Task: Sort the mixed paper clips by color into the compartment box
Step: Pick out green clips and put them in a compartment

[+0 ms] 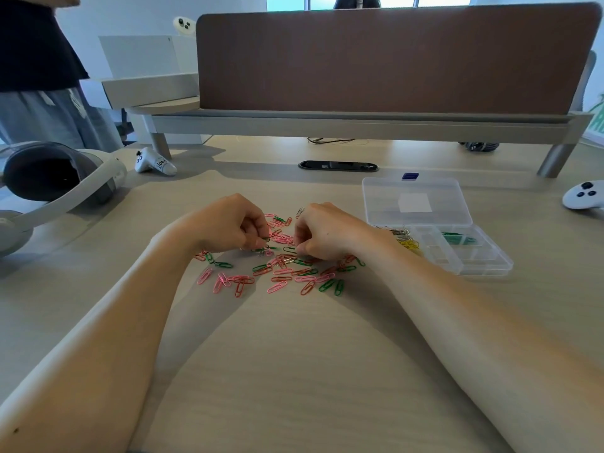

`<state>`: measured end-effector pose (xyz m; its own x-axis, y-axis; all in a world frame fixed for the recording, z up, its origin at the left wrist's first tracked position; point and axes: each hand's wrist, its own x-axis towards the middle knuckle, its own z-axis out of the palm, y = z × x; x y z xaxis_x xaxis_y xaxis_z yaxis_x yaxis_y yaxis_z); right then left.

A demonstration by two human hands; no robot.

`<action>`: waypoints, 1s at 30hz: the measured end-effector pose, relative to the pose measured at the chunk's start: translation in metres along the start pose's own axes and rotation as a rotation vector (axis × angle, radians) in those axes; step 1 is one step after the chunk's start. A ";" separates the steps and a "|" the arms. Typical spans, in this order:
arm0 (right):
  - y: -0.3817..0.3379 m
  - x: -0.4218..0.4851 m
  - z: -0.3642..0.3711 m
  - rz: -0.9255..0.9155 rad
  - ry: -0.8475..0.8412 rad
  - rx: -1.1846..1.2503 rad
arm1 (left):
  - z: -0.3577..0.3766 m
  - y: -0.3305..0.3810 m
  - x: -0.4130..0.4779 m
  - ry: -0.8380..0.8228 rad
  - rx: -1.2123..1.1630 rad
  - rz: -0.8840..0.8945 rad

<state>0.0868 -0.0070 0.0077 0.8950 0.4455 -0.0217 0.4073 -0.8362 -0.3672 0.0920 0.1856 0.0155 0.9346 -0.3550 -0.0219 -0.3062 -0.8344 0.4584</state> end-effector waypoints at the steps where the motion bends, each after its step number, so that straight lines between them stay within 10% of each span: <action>1: 0.000 0.000 -0.001 0.001 0.004 0.007 | 0.000 0.000 0.000 -0.004 -0.036 -0.004; 30: 0.000 -0.005 -0.007 -0.034 -0.104 -0.044 | -0.003 0.007 -0.006 -0.243 -0.001 -0.097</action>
<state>0.0839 -0.0116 0.0144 0.8579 0.5024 -0.1072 0.4464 -0.8323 -0.3287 0.0851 0.1832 0.0219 0.8888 -0.3640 -0.2783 -0.2166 -0.8690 0.4450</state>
